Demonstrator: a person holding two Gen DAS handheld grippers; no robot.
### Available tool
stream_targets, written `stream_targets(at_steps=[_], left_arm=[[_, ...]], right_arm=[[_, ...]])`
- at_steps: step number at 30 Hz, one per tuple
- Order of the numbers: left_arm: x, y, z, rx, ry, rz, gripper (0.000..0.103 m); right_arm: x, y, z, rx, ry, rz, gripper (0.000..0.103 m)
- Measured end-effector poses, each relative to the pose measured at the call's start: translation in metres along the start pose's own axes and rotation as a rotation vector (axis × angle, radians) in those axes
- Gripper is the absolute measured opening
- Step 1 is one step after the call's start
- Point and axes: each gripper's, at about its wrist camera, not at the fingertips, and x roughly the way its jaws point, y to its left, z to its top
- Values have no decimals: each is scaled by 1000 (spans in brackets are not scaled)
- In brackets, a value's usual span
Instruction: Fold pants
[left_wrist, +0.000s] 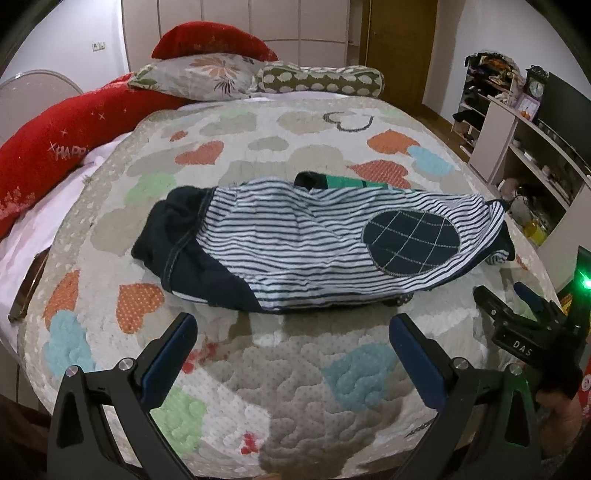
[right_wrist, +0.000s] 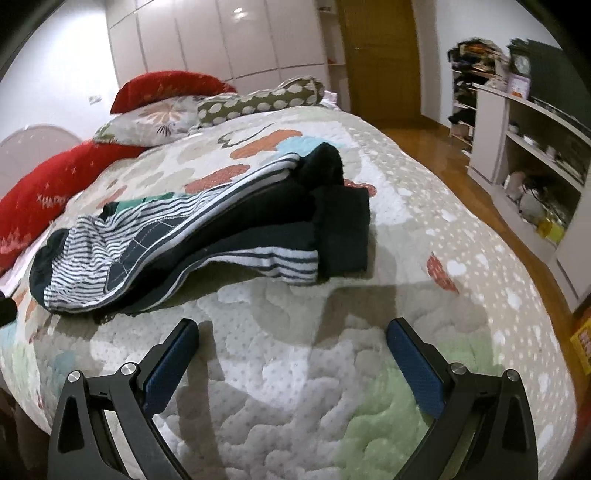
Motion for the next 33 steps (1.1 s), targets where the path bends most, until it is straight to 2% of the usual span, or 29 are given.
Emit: stream_targets(at_steps=[4,7,12,18,33], left_arm=[[4,3,-2,-12,15,-7,103],[10,5,-4,-15,32,-6,103],[28,9,-13,-22,79,14,103],[56,20,-25,-66,183,4,103],[63,17,-30,-70,179,21,103]], right_arm=[[-2,2,-3,-6,-1,-8,103],[-4,0,-5,33,-36,-7,103],[0,7,-2,-9,-11,-44,103],[2,9,-3,-33,-9,-60,103],[3,14,-7,-52,-16,-84,103]])
